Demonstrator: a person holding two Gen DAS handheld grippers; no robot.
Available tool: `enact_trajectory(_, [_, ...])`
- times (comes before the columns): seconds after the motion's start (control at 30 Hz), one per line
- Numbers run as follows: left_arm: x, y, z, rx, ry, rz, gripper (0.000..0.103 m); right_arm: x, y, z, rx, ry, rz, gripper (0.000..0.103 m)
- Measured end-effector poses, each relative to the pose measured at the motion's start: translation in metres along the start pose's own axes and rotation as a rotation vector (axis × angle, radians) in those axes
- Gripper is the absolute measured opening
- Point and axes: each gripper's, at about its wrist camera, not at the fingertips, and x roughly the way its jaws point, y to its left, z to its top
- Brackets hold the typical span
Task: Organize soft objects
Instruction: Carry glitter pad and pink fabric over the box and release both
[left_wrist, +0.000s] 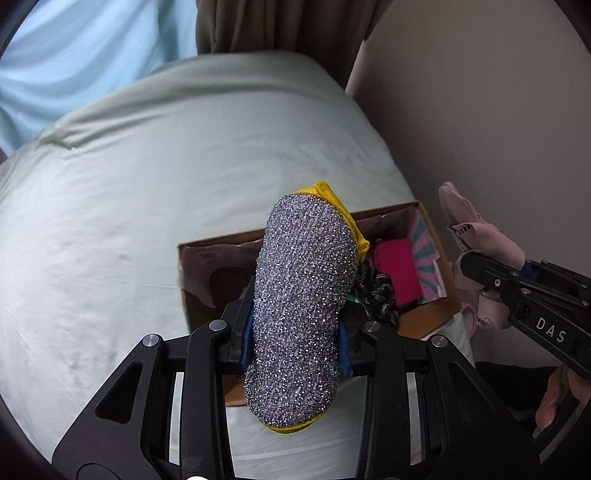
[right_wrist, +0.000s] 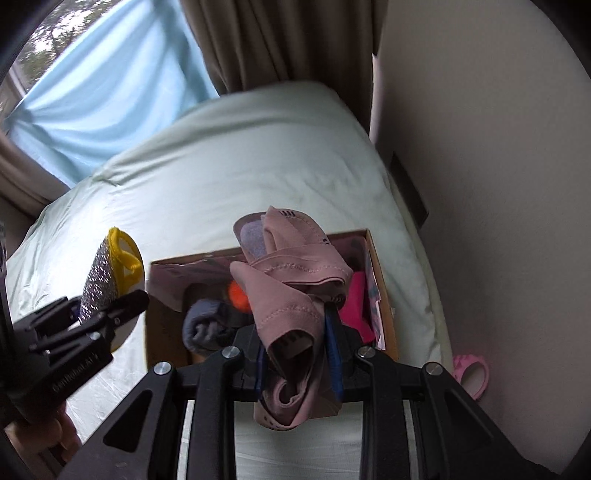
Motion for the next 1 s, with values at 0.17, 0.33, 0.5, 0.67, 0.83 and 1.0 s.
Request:
enact_trajectory(0.17, [0.049,0.000,0.000,-0.013,0.092,0.016,0.031,0.044,-0.014,0.010,0.033,0.086,0.022,0.024])
enact_trajectory(0.33, [0.074,-0.002,-0.004,0.016,0.134,0.046,0.065,0.070,-0.021,0.013,0.062,0.130,0.051,0.032])
enact_trajectory(0.5, [0.072,0.002,-0.009,0.038,0.145,0.059,0.103,0.078,-0.028,0.018,0.095,0.115,0.108,0.103])
enact_trajectory(0.67, [0.074,0.017,-0.012,0.008,0.176,0.062,0.103,0.080,-0.031,0.019,0.109,0.118,0.095,0.103])
enact_trajectory(0.83, [0.063,0.022,-0.013,-0.007,0.162,0.060,0.103,0.075,-0.025,0.020,0.083,0.101,0.092,0.103])
enact_trajectory(1.0, [0.028,0.026,-0.011,-0.018,0.106,0.054,0.103,0.051,-0.013,0.020,0.043,0.059,0.095,0.103])
